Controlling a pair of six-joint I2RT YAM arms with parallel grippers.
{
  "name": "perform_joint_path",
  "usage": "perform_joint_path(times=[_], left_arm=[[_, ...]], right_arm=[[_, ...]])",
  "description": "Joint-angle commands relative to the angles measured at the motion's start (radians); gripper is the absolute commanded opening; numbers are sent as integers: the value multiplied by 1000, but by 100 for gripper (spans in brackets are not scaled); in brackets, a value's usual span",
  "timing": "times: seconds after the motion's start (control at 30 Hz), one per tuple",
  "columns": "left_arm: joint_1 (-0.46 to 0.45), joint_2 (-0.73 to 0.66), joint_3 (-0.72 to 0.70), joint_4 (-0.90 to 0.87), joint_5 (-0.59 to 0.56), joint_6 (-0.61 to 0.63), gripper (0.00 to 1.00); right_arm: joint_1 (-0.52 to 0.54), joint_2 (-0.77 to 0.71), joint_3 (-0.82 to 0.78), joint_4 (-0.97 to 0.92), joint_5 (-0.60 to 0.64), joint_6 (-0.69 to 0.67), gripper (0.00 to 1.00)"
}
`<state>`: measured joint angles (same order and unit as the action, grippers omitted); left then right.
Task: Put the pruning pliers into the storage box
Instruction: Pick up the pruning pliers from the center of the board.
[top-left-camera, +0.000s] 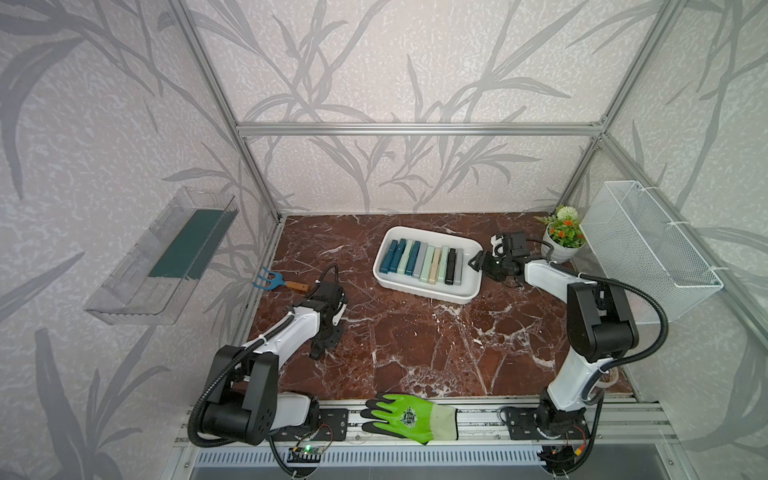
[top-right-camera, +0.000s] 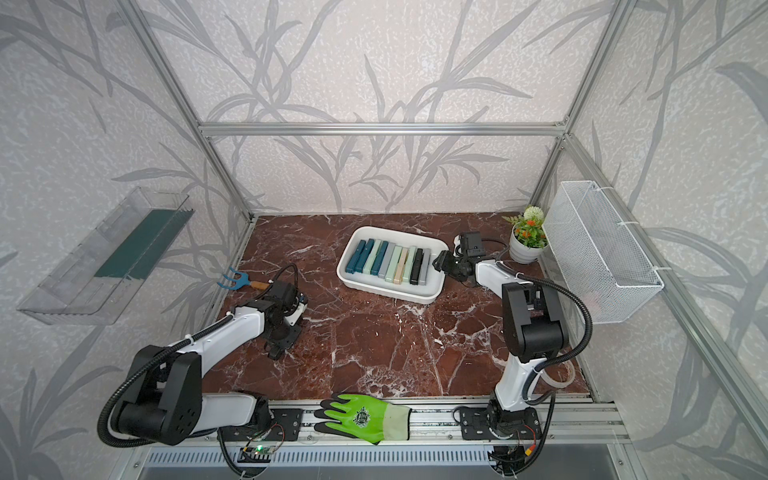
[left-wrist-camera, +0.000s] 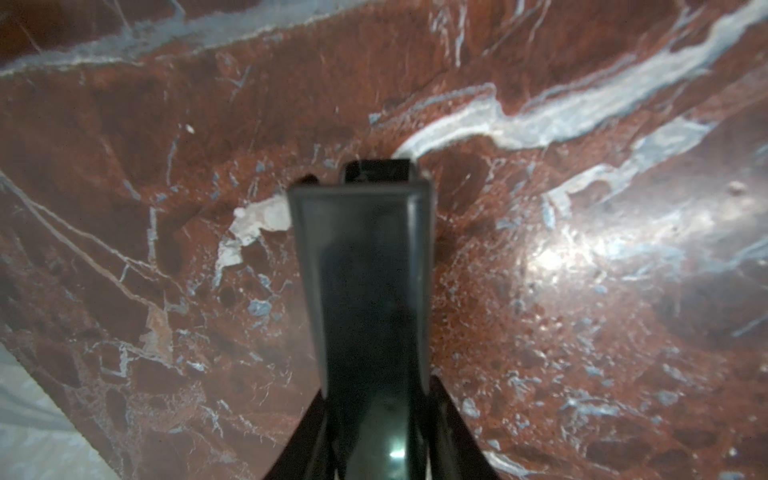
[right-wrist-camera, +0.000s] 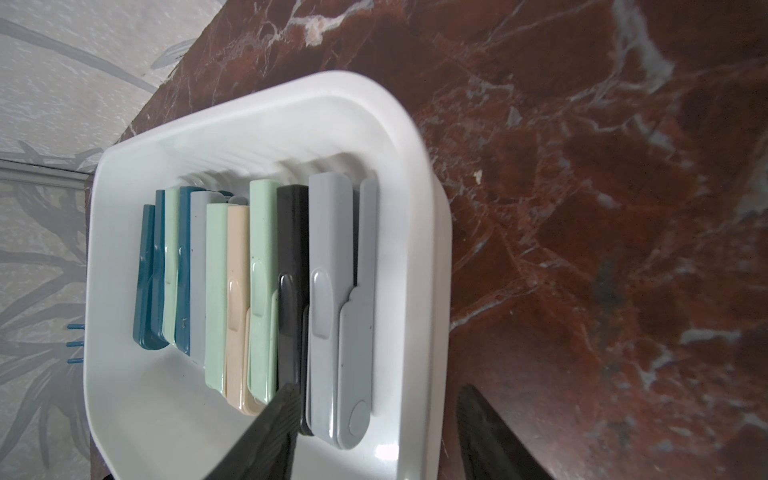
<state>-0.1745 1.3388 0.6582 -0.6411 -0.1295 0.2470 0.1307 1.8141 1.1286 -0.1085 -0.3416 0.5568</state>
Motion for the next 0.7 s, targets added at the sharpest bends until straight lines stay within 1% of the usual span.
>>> perform_joint_path(times=[0.0, 0.1, 0.27, 0.33, 0.43, 0.5, 0.57, 0.67], left_arm=[[4, -1, 31, 3, -14, 20, 29], [4, -24, 32, 14, -17, 20, 25], [3, -52, 82, -18, 29, 37, 19], [3, -47, 138, -51, 71, 28, 16], [3, -16, 247, -97, 129, -17, 11], [-8, 8, 334, -122, 148, -57, 11], [-36, 25, 411, -133, 158, -80, 11], [-104, 60, 537, -132, 146, -94, 12]], right_arm=[[-6, 15, 23, 3, -5, 4, 60], [-6, 23, 23, -4, 0, -5, 60], [-6, 4, 17, -46, 23, -31, 59], [-6, -16, 12, -59, 34, -39, 59], [-6, -39, 4, -68, 42, -41, 59], [-5, -50, 3, -87, 45, -44, 59], [-3, -63, -1, -104, 58, -52, 59], [-2, -97, -11, -127, 85, -62, 58]])
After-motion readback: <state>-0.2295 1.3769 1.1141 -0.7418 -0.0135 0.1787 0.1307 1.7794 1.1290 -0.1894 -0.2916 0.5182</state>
